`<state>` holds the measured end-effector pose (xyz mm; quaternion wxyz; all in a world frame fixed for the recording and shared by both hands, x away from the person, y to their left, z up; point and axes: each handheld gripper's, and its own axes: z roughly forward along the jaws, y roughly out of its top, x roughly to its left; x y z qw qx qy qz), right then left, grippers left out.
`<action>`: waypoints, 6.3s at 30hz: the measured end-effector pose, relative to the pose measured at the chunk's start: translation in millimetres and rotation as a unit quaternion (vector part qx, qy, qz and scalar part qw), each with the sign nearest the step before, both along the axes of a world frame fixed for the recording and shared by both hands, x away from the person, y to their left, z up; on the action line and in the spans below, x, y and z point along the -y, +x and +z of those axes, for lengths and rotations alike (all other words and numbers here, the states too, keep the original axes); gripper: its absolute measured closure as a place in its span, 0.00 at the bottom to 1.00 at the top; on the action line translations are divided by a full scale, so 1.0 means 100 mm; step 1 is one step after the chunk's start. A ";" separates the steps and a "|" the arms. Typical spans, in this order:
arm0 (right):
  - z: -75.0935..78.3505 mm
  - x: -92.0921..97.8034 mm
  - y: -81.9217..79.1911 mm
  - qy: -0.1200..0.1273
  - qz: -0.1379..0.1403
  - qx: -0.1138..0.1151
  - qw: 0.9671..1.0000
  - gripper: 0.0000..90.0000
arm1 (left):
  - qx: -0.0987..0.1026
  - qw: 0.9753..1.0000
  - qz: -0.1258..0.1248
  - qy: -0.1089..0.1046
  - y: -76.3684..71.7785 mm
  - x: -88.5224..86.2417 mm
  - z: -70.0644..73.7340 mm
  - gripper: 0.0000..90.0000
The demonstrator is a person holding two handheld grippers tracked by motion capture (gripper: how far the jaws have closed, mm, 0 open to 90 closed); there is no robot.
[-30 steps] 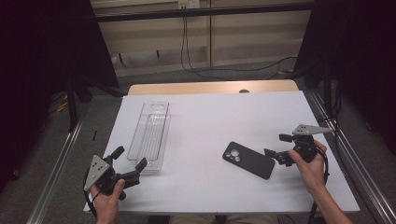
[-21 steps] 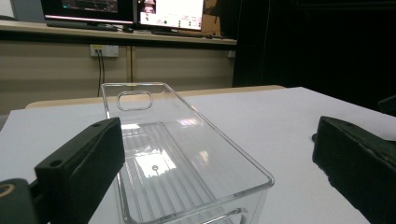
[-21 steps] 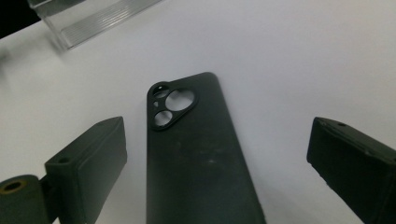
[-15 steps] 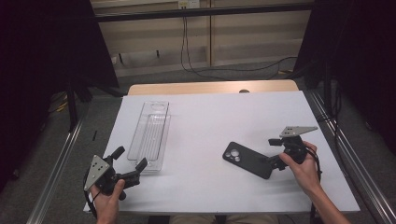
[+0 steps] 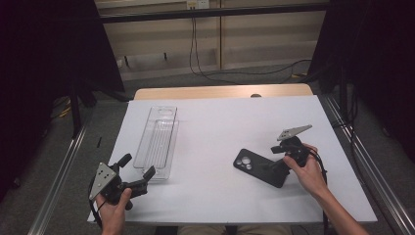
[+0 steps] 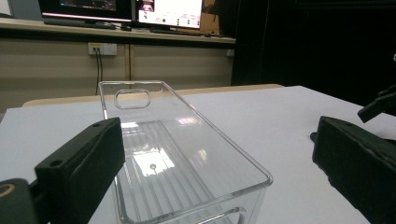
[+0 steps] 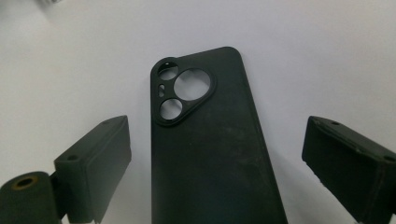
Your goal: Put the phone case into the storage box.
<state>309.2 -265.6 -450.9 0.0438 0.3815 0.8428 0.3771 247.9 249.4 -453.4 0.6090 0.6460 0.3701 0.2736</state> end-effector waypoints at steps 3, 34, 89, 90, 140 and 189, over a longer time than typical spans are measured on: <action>-0.01 -0.03 0.03 0.004 0.008 -0.011 1.000 0.08 | 0.000 1.000 -0.001 -0.001 0.00 0.00 0.00 0.03; -0.20 -0.47 0.09 -0.154 0.065 -0.045 0.985 0.05 | -0.002 1.000 -0.008 0.006 0.01 0.01 -0.01 0.03; -0.12 -0.30 -0.02 -0.105 0.009 0.009 0.994 0.16 | -0.005 1.000 -0.010 0.007 0.03 0.02 -0.02 0.03; -0.11 -0.28 -0.03 -0.102 0.008 0.013 0.995 0.16 | -0.006 1.000 -0.006 0.008 0.03 0.02 -0.02 0.03; 0.04 -0.04 -0.14 0.093 -0.047 0.195 0.975 0.16 | -0.005 1.000 -0.017 0.005 0.00 0.03 0.00 0.03; 0.04 -0.27 -0.27 0.207 0.047 0.211 0.954 0.16 | -0.006 0.992 -0.126 0.018 0.08 0.58 0.14 0.04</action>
